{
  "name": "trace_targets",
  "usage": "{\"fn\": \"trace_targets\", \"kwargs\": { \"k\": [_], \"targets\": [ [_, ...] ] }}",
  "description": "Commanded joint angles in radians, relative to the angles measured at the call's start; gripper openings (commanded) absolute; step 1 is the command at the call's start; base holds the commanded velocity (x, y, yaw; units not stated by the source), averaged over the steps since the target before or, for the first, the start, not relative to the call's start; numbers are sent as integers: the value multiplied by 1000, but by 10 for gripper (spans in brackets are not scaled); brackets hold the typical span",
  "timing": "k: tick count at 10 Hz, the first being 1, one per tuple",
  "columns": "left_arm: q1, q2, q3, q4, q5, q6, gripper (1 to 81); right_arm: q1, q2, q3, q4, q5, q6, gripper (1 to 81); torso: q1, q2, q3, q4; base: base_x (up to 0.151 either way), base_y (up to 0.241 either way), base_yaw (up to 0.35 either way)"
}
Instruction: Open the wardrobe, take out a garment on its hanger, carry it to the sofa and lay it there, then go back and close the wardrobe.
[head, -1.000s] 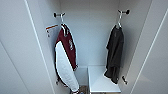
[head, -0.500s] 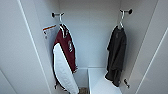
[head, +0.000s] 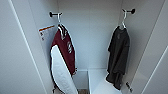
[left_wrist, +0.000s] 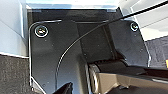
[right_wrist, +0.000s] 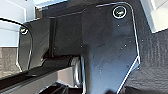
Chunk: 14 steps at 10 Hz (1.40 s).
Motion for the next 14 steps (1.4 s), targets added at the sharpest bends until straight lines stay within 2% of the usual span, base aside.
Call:
{"fn": "trace_targets", "kwargs": {
  "k": [1,4,5,7,8,9,10,11,12,13,14],
  "targets": [
    [-34,4,3,8,47,5,811,42,3,5,-5,-57,1,811,0,0,0,0,0,0,0],
    [-34,4,2,6,49,5,811,42,5,5,-6,-57,1,811,0,0,0,0,0,0,0],
    [-34,4,3,6,47,5,811,42,5,5,-6,-57,1,811,0,0,22,0,0,0,0],
    [-34,9,3,6,49,4,811,42,6,5,-6,-57,1,811,0,0,97,0,0,0,0],
    [-34,9,3,6,51,4,811,42,6,5,-6,-57,1,811,0,0,116,0,0,0,0],
    [-34,9,3,6,51,4,811,42,6,5,-6,-57,1,811,0,0,54,0,0,0,0],
    [-34,10,3,6,51,4,811,42,6,5,-6,-57,1,811,0,0,82,0,0,0,0],
    [-34,10,3,6,51,4,811,42,6,5,-6,-57,1,811,0,-1,88,0,0,0,0],
    [-34,12,3,6,51,4,811,42,6,5,-6,-57,1,811,0,-1,97,-24,0,0,0],
    [-34,12,3,6,49,4,811,42,6,3,-5,-57,1,811,0,-2,96,-88,0,0,0],
    [-34,12,3,6,49,4,811,42,6,3,-5,-57,1,811,0,-2,93,-103,0,0,0]
  ]
}}
